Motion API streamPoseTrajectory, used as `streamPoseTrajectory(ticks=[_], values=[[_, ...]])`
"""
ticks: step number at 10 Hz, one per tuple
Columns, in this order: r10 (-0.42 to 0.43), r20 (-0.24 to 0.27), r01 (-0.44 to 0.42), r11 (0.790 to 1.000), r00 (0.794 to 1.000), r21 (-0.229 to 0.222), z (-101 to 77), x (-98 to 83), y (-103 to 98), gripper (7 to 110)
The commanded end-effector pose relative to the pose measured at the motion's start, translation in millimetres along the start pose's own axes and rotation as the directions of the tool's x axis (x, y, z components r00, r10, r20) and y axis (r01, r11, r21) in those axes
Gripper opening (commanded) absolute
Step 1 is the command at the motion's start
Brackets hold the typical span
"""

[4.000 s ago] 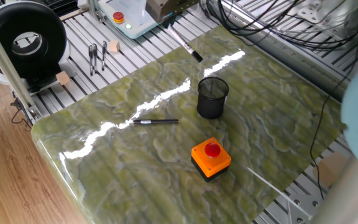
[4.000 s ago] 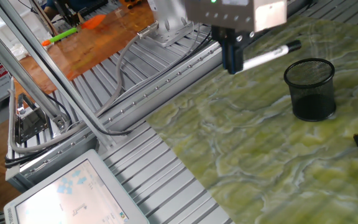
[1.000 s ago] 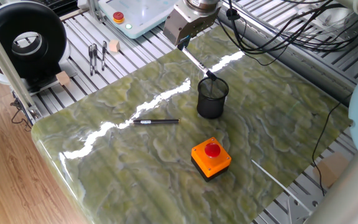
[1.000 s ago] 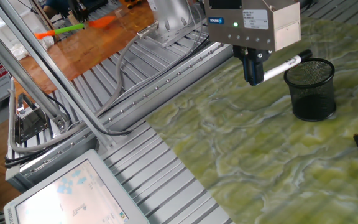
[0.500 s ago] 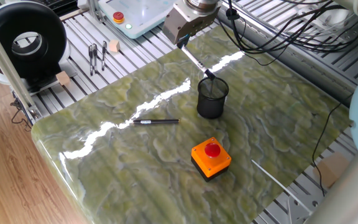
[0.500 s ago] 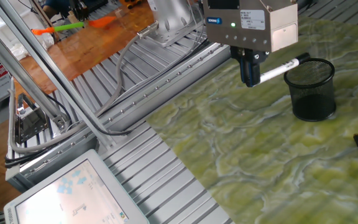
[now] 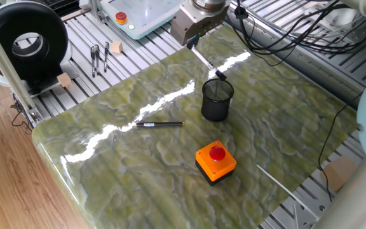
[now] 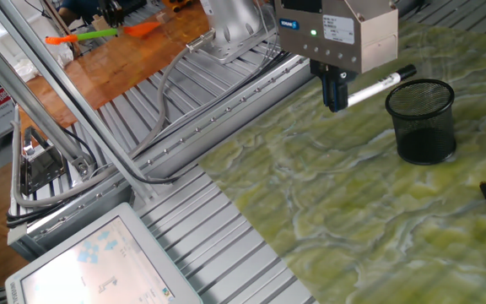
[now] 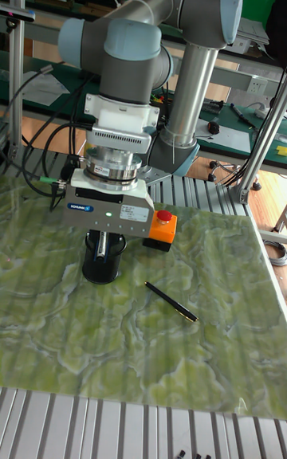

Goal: Put the pen into the pen holder

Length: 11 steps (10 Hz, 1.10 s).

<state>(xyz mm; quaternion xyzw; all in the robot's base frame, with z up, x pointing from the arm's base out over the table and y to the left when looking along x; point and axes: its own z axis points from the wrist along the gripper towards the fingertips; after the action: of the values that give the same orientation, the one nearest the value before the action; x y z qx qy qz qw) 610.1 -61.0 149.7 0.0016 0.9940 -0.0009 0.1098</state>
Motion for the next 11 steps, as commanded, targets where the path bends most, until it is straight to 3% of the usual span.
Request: streamPoseTrajectory(ticks=[1, 4, 7, 8, 10, 11], values=[[0.021, -0.019, -0.021, 1.0, 1.0, 0.011, -1.3, 4.6, -4, 7], [0.018, -0.051, -0.018, 1.0, 0.999, -0.001, -1.6, 12.6, -1, 7], [0.024, -0.051, -0.027, 0.998, 0.998, -0.064, -2.1, 12.2, 15, 7], [0.019, -0.033, -0.022, 0.997, 0.999, -0.075, -2.1, 7.6, 18, 7], [-0.004, 0.068, 0.011, 0.994, 0.998, -0.107, -20.9, -2.8, 23, 7], [0.001, 0.083, 0.009, 0.992, 0.997, -0.123, -29.2, -0.6, 27, 7]])
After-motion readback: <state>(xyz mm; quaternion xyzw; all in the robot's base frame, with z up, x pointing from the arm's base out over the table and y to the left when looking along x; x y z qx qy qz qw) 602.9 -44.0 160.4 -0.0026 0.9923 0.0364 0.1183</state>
